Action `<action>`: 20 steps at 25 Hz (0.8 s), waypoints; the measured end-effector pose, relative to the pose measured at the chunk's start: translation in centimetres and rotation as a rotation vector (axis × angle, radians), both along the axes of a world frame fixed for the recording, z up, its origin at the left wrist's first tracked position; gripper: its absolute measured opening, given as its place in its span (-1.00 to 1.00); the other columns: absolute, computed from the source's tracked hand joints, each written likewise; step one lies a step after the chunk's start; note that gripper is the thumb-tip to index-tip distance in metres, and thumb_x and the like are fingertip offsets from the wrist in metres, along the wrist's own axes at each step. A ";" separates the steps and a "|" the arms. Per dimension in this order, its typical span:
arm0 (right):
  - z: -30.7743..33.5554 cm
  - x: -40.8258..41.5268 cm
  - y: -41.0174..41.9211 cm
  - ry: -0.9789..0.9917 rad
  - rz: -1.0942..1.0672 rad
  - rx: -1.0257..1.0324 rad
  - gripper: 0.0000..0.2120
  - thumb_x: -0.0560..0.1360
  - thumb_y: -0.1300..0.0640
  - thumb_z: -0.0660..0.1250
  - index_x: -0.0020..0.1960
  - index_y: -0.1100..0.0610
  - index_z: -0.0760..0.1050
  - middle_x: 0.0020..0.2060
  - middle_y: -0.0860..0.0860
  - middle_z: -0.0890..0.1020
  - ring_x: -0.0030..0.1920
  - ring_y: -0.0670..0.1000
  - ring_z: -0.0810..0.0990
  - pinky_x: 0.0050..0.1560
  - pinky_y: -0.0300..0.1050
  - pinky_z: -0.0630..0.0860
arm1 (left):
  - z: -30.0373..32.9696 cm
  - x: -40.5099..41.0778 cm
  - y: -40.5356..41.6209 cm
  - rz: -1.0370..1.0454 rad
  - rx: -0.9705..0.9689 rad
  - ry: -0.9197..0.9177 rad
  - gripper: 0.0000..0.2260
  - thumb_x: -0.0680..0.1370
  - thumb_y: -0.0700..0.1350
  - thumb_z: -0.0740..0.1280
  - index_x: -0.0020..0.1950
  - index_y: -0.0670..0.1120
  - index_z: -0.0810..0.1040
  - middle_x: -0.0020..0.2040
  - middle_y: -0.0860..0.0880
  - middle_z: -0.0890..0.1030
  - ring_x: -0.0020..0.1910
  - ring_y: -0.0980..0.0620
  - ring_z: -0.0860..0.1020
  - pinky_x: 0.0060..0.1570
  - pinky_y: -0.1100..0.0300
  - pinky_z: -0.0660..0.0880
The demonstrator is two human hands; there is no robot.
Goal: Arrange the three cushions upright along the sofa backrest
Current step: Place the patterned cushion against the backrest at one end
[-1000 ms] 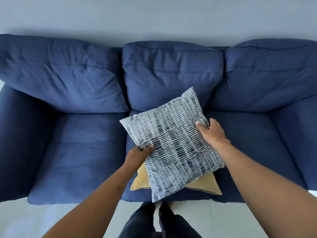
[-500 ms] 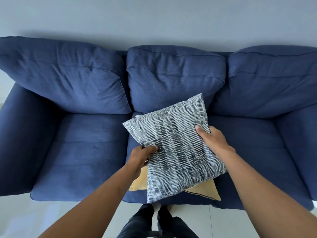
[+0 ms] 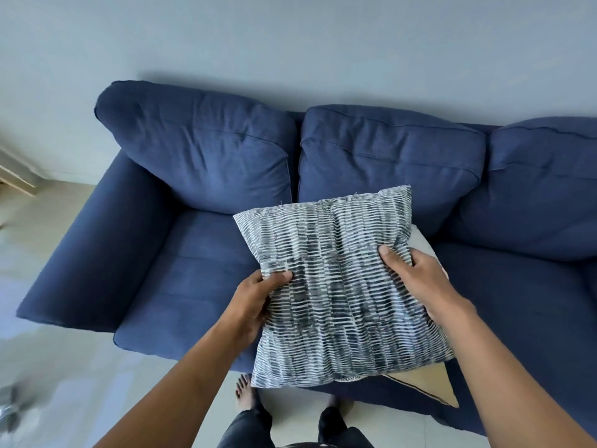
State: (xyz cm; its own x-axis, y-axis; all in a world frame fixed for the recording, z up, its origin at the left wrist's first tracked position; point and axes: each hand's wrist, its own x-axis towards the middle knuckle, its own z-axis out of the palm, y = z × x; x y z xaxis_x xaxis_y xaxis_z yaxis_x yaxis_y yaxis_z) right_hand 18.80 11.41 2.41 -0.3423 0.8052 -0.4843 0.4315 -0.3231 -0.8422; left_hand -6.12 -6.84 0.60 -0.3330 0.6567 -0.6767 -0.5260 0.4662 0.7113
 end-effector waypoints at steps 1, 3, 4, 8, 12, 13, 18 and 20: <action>0.5 -1.3 -0.9 0.012 0.006 0.014 -0.62 0.47 -0.28 0.46 0.05 0.01 0.69 -0.05 -0.07 0.79 -0.01 0.02 0.75 0.09 0.03 0.66 | 0.7 -1.0 -0.8 0.011 0.018 0.031 -0.67 0.58 -0.18 0.46 0.33 -0.23 0.61 0.21 -0.26 0.73 0.21 -0.31 0.69 0.18 -0.13 0.66; 1.6 -4.1 -3.0 0.043 0.004 0.032 -0.64 0.45 -0.28 0.47 0.04 -0.03 0.68 -0.10 -0.12 0.80 0.00 -0.01 0.76 0.09 0.02 0.66 | 1.8 -3.7 -2.5 0.013 0.058 0.091 -0.70 0.58 -0.23 0.45 0.31 -0.23 0.62 0.18 -0.25 0.74 0.16 -0.29 0.71 0.04 -0.04 0.71; 2.1 -5.6 -4.2 0.075 0.007 0.037 -0.65 0.43 -0.28 0.47 0.05 -0.05 0.68 -0.10 -0.16 0.80 0.00 -0.02 0.76 0.09 0.01 0.66 | 2.2 -5.2 -3.5 0.005 0.081 0.115 -0.71 0.58 -0.24 0.45 0.30 -0.22 0.62 0.17 -0.23 0.75 0.14 -0.27 0.72 0.02 0.00 0.71; 2.8 -11.9 -9.7 0.143 -0.006 0.049 -0.68 0.48 -0.19 0.49 0.14 -0.03 0.67 -0.01 -0.13 0.80 0.02 -0.01 0.78 0.11 0.01 0.66 | 2.4 -12.9 -8.1 -0.082 0.158 0.201 -0.66 0.53 -0.26 0.50 0.30 -0.18 0.61 0.17 -0.16 0.76 0.14 -0.19 0.73 0.10 0.01 0.66; 2.5 -19.4 -15.2 0.101 0.064 0.078 -0.59 0.43 -0.22 0.50 0.19 -0.04 0.66 0.04 -0.18 0.79 0.09 -0.09 0.75 0.19 -0.05 0.60 | 2.1 -21.0 -13.2 -0.084 0.180 0.262 -0.48 0.34 -0.17 0.57 0.28 -0.17 0.58 0.15 -0.14 0.77 0.14 -0.22 0.73 0.20 -0.14 0.63; 2.2 -21.3 -16.4 0.083 0.086 0.082 -0.56 0.40 -0.23 0.51 0.19 -0.04 0.67 0.05 -0.17 0.78 0.12 -0.08 0.73 0.20 -0.04 0.59 | 1.9 -22.7 -14.4 -0.079 0.169 0.272 -0.45 0.29 -0.15 0.58 0.27 -0.16 0.58 0.14 -0.14 0.77 0.15 -0.24 0.72 0.23 -0.18 0.62; 0.4 -28.0 -20.6 0.086 0.118 0.071 -0.51 0.35 -0.18 0.58 0.19 0.02 0.66 0.01 -0.22 0.78 0.08 -0.14 0.73 0.12 -0.19 0.60 | 1.5 -28.8 -18.1 -0.065 0.097 0.305 -0.53 0.31 -0.19 0.55 0.22 -0.10 0.63 0.11 -0.09 0.78 0.13 -0.18 0.73 0.29 -0.23 0.58; -0.4 -29.9 -21.0 0.072 0.132 0.050 -0.73 0.39 -0.06 0.60 0.00 0.06 0.70 -0.17 -0.25 0.79 -0.07 -0.16 0.75 -0.14 -0.38 0.57 | 1.2 -30.8 -17.7 -0.059 0.087 0.299 -0.54 0.32 -0.19 0.54 0.21 -0.09 0.63 0.09 -0.07 0.79 0.10 -0.14 0.74 0.25 -0.18 0.60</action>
State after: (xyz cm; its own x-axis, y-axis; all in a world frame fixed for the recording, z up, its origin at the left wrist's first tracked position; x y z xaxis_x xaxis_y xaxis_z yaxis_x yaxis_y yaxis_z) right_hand -11.13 -9.60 2.05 -0.4793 0.7731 -0.4154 0.4058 -0.2245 -0.8860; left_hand -36.92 -24.58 1.85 -0.4683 0.7320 -0.4948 -0.2611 0.4204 0.8690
